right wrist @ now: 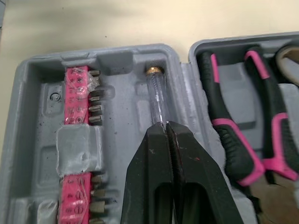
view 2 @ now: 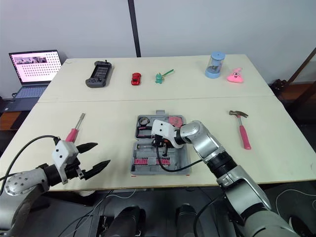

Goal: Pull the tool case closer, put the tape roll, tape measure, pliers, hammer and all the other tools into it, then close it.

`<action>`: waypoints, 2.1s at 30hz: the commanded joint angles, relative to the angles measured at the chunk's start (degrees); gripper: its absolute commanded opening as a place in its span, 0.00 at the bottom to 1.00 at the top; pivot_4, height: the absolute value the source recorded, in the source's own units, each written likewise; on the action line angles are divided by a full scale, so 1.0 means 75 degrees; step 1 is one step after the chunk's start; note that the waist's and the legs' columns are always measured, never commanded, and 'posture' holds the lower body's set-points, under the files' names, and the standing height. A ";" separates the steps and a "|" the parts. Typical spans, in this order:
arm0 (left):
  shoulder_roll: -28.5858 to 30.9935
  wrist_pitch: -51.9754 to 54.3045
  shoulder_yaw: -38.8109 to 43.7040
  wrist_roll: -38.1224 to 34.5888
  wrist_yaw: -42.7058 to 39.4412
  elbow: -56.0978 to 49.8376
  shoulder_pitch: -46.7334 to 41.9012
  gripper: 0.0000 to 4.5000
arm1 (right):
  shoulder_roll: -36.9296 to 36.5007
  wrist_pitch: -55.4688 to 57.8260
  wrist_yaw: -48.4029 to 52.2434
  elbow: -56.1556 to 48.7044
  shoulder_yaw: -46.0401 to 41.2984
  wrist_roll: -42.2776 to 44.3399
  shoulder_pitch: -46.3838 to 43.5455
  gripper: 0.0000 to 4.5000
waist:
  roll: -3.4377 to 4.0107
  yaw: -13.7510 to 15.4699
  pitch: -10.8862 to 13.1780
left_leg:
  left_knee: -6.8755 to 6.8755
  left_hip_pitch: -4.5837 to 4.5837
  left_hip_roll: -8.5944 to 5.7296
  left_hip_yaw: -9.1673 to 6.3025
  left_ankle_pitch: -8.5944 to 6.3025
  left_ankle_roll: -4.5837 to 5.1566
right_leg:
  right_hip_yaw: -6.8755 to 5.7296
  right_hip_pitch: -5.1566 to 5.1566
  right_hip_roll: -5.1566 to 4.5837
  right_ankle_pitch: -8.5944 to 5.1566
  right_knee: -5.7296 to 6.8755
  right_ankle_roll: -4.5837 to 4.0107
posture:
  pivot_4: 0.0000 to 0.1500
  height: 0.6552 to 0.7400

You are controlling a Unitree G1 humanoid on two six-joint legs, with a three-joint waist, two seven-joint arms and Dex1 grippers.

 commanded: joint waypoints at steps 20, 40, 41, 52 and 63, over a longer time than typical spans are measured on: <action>0.0050 -0.0168 0.0266 -0.0053 -0.0084 0.0265 0.0133 1.00 | -0.0320 -0.1201 -0.0045 0.0188 -0.2107 0.1052 0.0201 0.02 | 0.0004 0.0020 -0.0002 | -0.0001 0.0042 0.0000 0.0003 -0.0001 0.0001 | 0.0004 0.0035 0.0002 0.0000 0.0007 -0.0001 | 1.00 0.24; -0.1109 -0.3399 0.2910 -0.0443 0.0590 0.4202 0.1218 1.00 | -0.2235 -0.1979 -0.0735 -0.0399 -0.7262 0.3366 0.5106 0.99 | 0.0007 0.0109 -0.0005 | 0.0010 0.0039 0.0005 0.0021 -0.0010 0.0018 | 0.0008 0.0053 -0.0014 -0.0015 -0.0010 -0.0026 | 1.00 0.24; -0.1091 -0.3419 0.3009 -0.0496 0.0585 0.4378 0.1172 1.00 | -0.2204 -0.2119 -0.0863 -0.0288 -0.7481 0.3360 0.5419 0.99 | 0.0006 0.0130 -0.0006 | 0.0013 0.0039 0.0005 0.0018 -0.0010 0.0018 | 0.0007 0.0059 -0.0014 -0.0016 -0.0010 -0.0027 | 1.00 0.24; -0.0790 -0.3421 0.2696 -0.0363 0.0036 0.4736 0.0762 1.00 | -0.2002 -0.2140 -0.1316 -0.0894 -0.7480 0.3516 0.6069 0.99 | 0.0009 0.0057 -0.0012 | 0.0012 0.0045 0.0012 0.0024 -0.0014 0.0025 | 0.0009 0.0058 -0.0007 -0.0015 -0.0010 -0.0025 | 1.00 0.24; 0.0194 -0.1347 0.0991 -0.0852 -0.1260 0.3304 -0.1168 1.00 | -0.1303 -0.0948 -0.2748 -0.3726 -0.7481 0.3829 0.7121 0.99 | 0.0011 0.0239 -0.0014 | 0.0015 0.0045 0.0008 0.0014 -0.0013 0.0023 | 0.0007 0.0063 -0.0007 -0.0004 -0.0007 -0.0008 | 1.00 0.24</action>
